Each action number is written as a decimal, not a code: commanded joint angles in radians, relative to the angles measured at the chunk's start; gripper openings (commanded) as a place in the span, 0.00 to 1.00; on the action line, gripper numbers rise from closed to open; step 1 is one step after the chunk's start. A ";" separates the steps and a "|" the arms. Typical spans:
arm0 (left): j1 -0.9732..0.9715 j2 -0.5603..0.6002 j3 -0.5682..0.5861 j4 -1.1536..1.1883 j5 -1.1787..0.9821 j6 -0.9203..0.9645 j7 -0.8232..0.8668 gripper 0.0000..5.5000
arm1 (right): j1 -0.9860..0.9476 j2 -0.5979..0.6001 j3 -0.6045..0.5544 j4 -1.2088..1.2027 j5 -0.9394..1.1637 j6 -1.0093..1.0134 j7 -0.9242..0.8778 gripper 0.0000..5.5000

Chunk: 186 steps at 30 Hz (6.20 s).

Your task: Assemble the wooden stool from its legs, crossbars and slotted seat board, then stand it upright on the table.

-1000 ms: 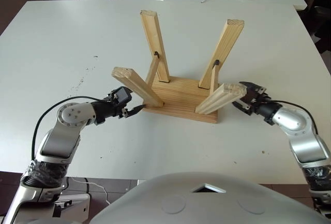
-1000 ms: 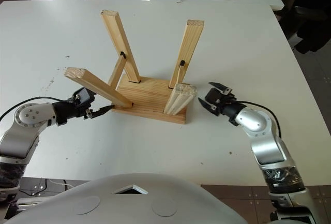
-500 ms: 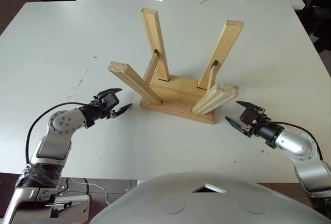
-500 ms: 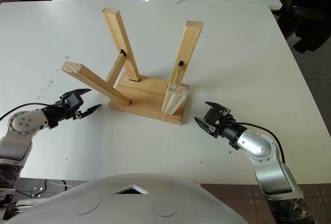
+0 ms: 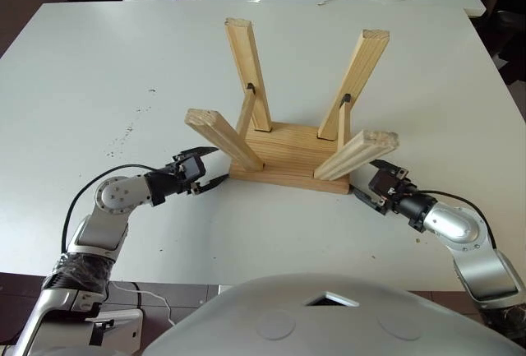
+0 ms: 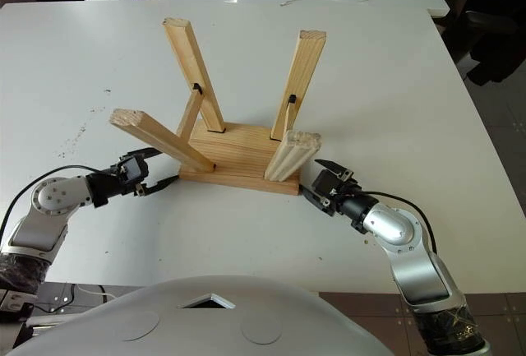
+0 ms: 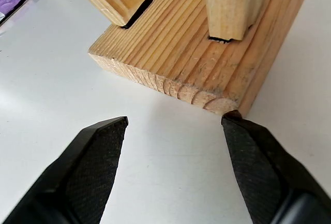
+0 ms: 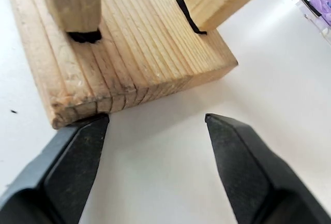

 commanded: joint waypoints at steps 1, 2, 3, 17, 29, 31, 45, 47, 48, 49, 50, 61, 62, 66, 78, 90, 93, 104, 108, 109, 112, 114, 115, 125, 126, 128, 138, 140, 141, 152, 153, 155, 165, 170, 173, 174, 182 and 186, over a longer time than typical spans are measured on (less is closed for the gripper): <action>0.043 -0.031 -0.021 -0.128 -0.092 0.037 -0.046 0.62 | 0.026 0.009 0.023 -0.064 0.085 0.038 0.062 0.63; 0.057 -0.023 -0.004 -0.151 -0.115 0.056 -0.051 0.62 | 0.031 0.012 0.009 -0.093 0.120 0.061 0.071 0.63; 0.074 -0.012 0.016 -0.182 -0.144 0.080 -0.059 0.62 | 0.034 0.015 -0.011 -0.128 0.162 0.090 0.078 0.63; 0.290 0.256 0.355 -0.655 -0.641 0.487 -0.244 0.62 | 0.158 -0.183 -0.440 -0.554 0.691 0.332 0.303 0.63; 0.224 0.287 0.402 -0.548 -0.596 0.556 -0.359 0.62 | 0.107 -0.264 -0.483 -0.546 0.789 0.386 0.337 0.63; 0.210 0.290 0.404 -0.495 -0.561 0.536 -0.386 0.62 | 0.114 -0.273 -0.507 -0.505 0.777 0.382 0.364 0.63; 0.146 0.184 0.224 -0.098 -0.210 0.194 -0.386 0.62 | 0.126 -0.239 -0.393 -0.061 0.607 0.196 0.523 0.63; 0.141 0.139 0.171 -0.076 -0.173 0.161 -0.368 0.62 | 0.104 -0.220 -0.279 -0.072 0.522 0.149 0.494 0.63; 0.138 0.118 0.149 -0.069 -0.160 0.142 -0.360 0.62 | 0.100 -0.216 -0.227 -0.077 0.480 0.120 0.488 0.63; 0.133 0.097 0.130 -0.062 -0.147 0.123 -0.351 0.62 | 0.099 -0.213 -0.182 -0.076 0.442 0.094 0.482 0.63; 0.122 0.082 0.114 -0.052 -0.136 0.103 -0.346 0.62 | 0.103 -0.210 -0.150 -0.069 0.404 0.063 0.475 0.63; 0.025 0.011 0.030 0.004 -0.107 0.022 -0.339 0.62 | 0.057 -0.173 -0.049 0.007 0.304 -0.030 0.411 0.63; 0.029 0.012 0.027 0.001 -0.110 0.021 -0.342 0.62 | 0.057 -0.173 -0.045 0.010 0.302 -0.033 0.413 0.63; 0.049 0.033 0.033 -0.006 -0.130 0.016 -0.360 0.52 | 0.053 -0.176 -0.032 0.024 0.309 -0.043 0.421 0.55; 0.034 0.036 0.017 -0.033 -0.175 0.041 -0.418 0.28 | 0.074 -0.144 -0.013 -0.032 0.369 -0.007 0.404 0.25; 0.018 0.017 0.035 -0.092 -0.211 0.111 -0.397 0.27 | 0.091 -0.174 -0.040 -0.100 0.433 0.034 0.428 0.06; 0.043 0.030 0.063 -0.190 -0.274 0.194 -0.393 0.27 | 0.116 -0.180 -0.084 -0.177 0.498 0.074 0.426 0.03; 0.049 0.194 0.299 -0.584 -0.855 0.737 -0.349 0.27 | 0.185 -0.241 -0.580 -0.488 1.118 0.262 0.365 0.00; 0.018 0.198 0.343 -0.591 -1.099 0.892 -0.213 0.27 | 0.099 -0.284 -0.739 -0.394 1.314 0.302 0.325 0.00; 0.019 0.202 0.351 -0.588 -1.161 0.920 -0.177 0.27 | 0.088 -0.290 -0.763 -0.373 1.338 0.308 0.322 0.00; 0.030 0.232 0.377 -0.598 -1.360 0.985 -0.073 0.27 | 0.074 -0.309 -0.823 -0.344 1.408 0.326 0.305 0.00; 0.021 0.269 0.395 -0.599 -1.513 1.016 0.002 0.27 | 0.079 -0.310 -0.852 -0.343 1.440 0.336 0.293 0.00; 0.006 0.290 0.401 -0.591 -1.584 1.029 0.033 0.27 | 0.088 -0.307 -0.868 -0.348 1.452 0.339 0.287 0.00; 0.000 0.266 0.372 -0.518 -1.844 1.052 0.347 0.27 | 0.036 -0.302 -0.973 -0.322 1.640 0.317 0.160 0.00; 0.007 0.239 0.375 -0.514 -1.844 1.050 0.384 0.27 | -0.007 -0.322 -1.001 -0.280 1.699 0.314 0.115 0.00; 0.026 0.207 0.385 -0.513 -1.844 1.051 0.437 0.27 | -0.067 -0.348 -1.041 -0.190 1.765 0.320 0.050 0.00; -0.079 0.167 0.366 -0.437 -1.844 1.126 0.691 0.27 | 0.000 -0.218 -1.069 -0.195 1.673 0.378 -0.012 0.00; -0.207 0.146 0.340 -0.348 -1.844 1.179 0.746 0.27 | 0.031 -0.165 -1.066 -0.241 1.656 0.366 -0.018 0.00; -0.256 0.134 0.331 -0.314 -1.844 1.201 0.774 0.27 | 0.040 -0.148 -1.065 -0.257 1.651 0.360 -0.020 0.00; -0.382 -0.147 0.433 -0.324 -1.844 1.219 0.988 0.63 | 0.042 -0.109 -1.036 -0.302 1.631 0.337 -0.028 0.00; -0.385 -0.150 0.441 -0.325 -1.844 1.225 0.991 0.65 | 0.040 -0.108 -1.030 -0.305 1.627 0.335 -0.028 0.00; -0.364 -0.115 0.449 -0.323 -1.844 1.257 0.957 0.70 | 0.039 -0.104 -1.014 -0.312 1.612 0.331 -0.027 0.00; 0.014 -0.078 0.307 -0.423 -0.964 0.885 0.671 0.70 | -0.083 0.180 -0.389 -0.122 0.780 0.200 -0.451 0.00; -0.010 -0.191 0.107 -0.218 -0.460 0.470 0.750 0.71 | -0.164 0.357 -0.177 0.098 0.401 -0.007 -0.632 0.13; -0.056 -0.243 0.021 -0.089 -0.282 0.316 0.772 0.71 | -0.239 0.383 -0.090 0.239 0.274 -0.104 -0.635 0.13; -0.072 -0.264 0.003 -0.051 -0.244 0.282 0.784 0.71 | -0.265 0.388 -0.068 0.285 0.238 -0.131 -0.637 0.13; -0.208 -0.453 0.042 0.228 -0.074 0.044 0.890 0.75 | -0.374 0.472 -0.048 0.538 0.115 -0.339 -0.680 0.13; -0.248 -0.503 0.069 0.324 -0.018 -0.067 0.892 0.85 | -0.413 0.505 -0.075 0.628 0.098 -0.423 -0.699 0.23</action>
